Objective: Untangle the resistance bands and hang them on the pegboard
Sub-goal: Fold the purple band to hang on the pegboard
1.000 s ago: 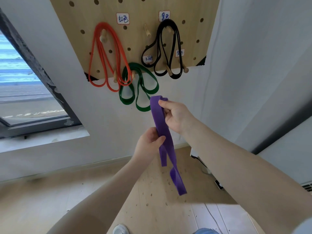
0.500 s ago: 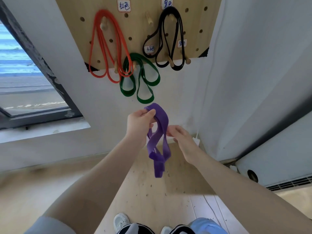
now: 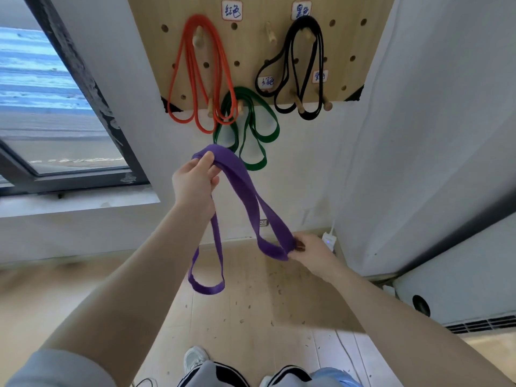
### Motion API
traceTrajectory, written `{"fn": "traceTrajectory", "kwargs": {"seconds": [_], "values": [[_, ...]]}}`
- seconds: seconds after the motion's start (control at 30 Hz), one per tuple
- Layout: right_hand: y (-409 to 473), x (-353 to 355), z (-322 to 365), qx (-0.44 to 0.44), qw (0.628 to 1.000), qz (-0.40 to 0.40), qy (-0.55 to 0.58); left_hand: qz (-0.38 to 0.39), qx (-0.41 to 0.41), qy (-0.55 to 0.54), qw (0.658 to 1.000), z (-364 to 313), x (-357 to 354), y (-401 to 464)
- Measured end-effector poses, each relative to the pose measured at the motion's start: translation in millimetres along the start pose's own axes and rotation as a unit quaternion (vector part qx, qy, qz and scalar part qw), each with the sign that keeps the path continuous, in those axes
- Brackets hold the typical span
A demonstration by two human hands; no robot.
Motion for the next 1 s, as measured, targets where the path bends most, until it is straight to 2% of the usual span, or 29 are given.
{"fn": "traceTrajectory", "kwargs": {"seconds": [0.07,0.13,0.23,0.33,0.4,0.47,0.53,0.6,0.63,0.7,0.8,0.9,1.0], "values": [[3,11,-5,-0.017,0.999,-0.04,-0.013,-0.02,-0.028,0.035,0.999,3,13,10],[1,30,-11,-0.052,0.989,-0.136,0.015,-0.047,-0.038,0.056,0.997,8,25,19],[-9,59,-19,-0.083,0.954,-0.284,0.044,-0.07,-0.032,0.075,0.994,22,38,27],[-12,68,-19,-0.091,0.939,-0.323,0.069,-0.064,-0.024,0.088,0.994,36,38,28],[-12,64,-18,-0.082,0.95,-0.301,0.026,-0.055,-0.022,0.108,0.992,42,36,29],[-13,49,-23,-0.048,0.971,-0.235,0.006,-0.03,-0.02,0.12,0.992,42,30,30],[-18,27,-31,-0.039,0.995,-0.089,0.023,0.016,-0.018,0.138,0.99,37,19,30],[-26,9,-34,-0.033,0.997,0.065,-0.024,0.086,-0.012,0.169,0.982,31,5,28],[-26,9,-32,-0.029,0.995,0.083,-0.053,0.127,-0.011,0.188,0.974,28,-2,27],[-16,24,-19,-0.02,0.999,0.01,-0.047,0.214,-0.018,0.243,0.946,25,-17,21],[3,55,15,-0.009,0.994,-0.106,0.031,0.32,-0.019,0.27,0.908,20,-32,5],[15,67,60,0.077,0.99,-0.096,0.067,0.389,-0.006,0.269,0.881,10,-42,-14],[21,70,94,0.147,0.986,-0.077,0.007,0.381,-0.016,0.264,0.886,-2,-48,-28]]}}
Point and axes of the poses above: each hand's wrist, its own y-axis towards the middle knuckle, its own x-axis out of the back of the hand, z = x × y, the point moved 6 cm from there along y, towards the middle knuckle, and after that the axes turned 15 degrees about -y, right-handed, at the moved point
